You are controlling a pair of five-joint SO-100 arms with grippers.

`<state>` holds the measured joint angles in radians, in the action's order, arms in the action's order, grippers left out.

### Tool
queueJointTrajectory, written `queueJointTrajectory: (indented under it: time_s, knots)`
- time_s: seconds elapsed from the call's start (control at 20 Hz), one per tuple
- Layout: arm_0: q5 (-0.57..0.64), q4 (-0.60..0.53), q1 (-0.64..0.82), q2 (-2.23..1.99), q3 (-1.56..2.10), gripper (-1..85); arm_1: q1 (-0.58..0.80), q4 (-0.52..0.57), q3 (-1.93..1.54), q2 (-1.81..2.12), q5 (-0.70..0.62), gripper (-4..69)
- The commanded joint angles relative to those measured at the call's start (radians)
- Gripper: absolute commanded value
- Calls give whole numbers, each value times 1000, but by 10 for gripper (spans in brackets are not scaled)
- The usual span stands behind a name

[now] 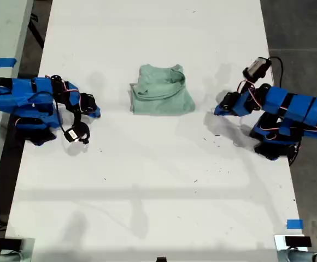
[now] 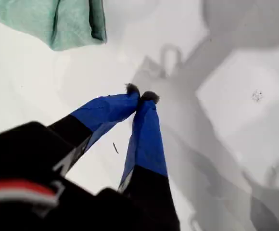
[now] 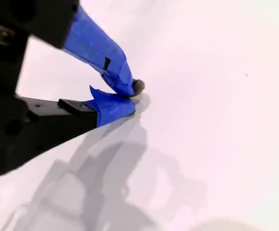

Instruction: Fold tshirt

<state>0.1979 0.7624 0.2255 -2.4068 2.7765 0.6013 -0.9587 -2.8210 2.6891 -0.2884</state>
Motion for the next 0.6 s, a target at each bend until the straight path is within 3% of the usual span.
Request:
queueJointTrajectory:
  time_s: [0.0, 0.1, 0.15, 0.3, 0.35, 0.4, 0.45, 0.55]
  knots:
    - [-37, -25, -55, -135, 66, 1, -64, -37, -75, 207, 133, 13]
    - [-78, -69, -80, -368, 227, 1, -91, -198, -173, 532, 255, -1]
    - [-115, 91, -86, -518, 241, 1, -106, -250, -187, 675, 178, -19]
    - [-143, 568, -35, -925, 239, 1, -155, -281, -178, 669, 264, -18]
    - [-149, 632, -12, -923, 227, 1, -155, -278, -178, 676, 270, -18]
    - [-147, 614, -28, -911, 245, 1, -152, -278, -179, 676, 261, -16]
    - [-153, 604, -114, -919, 239, 13, -130, -278, -179, 676, 181, -12]
    - [-164, 618, -282, -923, 241, 87, -110, -278, -179, 676, -193, -10]
